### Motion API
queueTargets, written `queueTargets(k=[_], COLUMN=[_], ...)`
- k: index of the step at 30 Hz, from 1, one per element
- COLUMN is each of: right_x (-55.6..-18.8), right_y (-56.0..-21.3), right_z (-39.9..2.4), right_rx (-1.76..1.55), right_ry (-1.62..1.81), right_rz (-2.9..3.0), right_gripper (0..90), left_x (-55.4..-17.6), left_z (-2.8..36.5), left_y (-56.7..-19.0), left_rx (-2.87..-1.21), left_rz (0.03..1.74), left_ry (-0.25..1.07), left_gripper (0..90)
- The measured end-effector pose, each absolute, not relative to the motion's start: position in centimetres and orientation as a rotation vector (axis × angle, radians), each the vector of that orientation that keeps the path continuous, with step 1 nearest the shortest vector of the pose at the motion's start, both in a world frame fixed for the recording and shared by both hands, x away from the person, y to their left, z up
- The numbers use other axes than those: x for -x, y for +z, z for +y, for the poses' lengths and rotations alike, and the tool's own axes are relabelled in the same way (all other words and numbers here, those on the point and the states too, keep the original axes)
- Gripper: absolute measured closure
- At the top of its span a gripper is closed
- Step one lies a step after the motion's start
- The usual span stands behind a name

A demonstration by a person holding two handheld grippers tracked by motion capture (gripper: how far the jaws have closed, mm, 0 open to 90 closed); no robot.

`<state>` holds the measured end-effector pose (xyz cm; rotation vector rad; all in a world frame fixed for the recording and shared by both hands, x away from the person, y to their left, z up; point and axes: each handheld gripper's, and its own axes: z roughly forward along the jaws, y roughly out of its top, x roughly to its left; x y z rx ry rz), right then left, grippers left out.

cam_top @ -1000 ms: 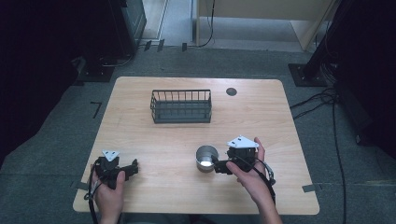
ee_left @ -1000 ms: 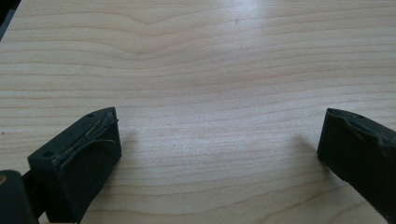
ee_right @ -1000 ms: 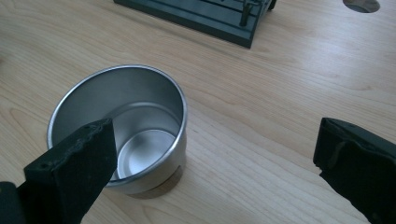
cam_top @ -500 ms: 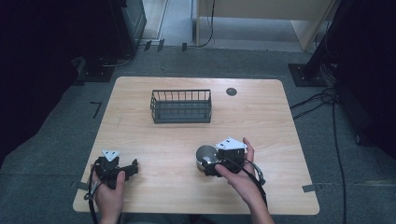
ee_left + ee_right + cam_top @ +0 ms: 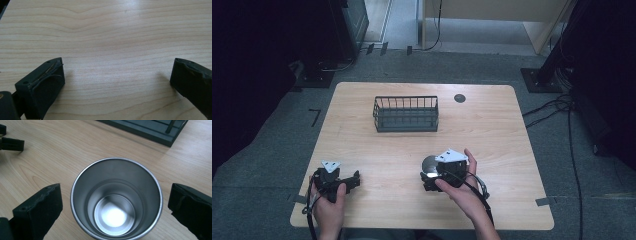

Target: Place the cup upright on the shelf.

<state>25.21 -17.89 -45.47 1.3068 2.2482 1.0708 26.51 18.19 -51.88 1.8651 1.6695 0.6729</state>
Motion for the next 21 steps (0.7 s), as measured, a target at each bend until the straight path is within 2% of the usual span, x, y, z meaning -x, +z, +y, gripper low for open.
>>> queueTargets(k=[12,21], right_x=[-25.3,-25.6], right_y=[-46.8,-47.3], right_z=[-16.5,-16.6], right_rx=[-1.275,-1.311], right_ry=[0.982,0.935], right_rz=[2.272,2.233], right_gripper=[0.0,11.1], left_x=[-26.5,-26.5], left_z=[18.2,18.2], left_y=[-51.9,-51.9], left_rx=[-1.865,-1.865], left_rz=[1.67,1.67], left_ry=[0.673,0.673], left_gripper=[0.0,0.0])
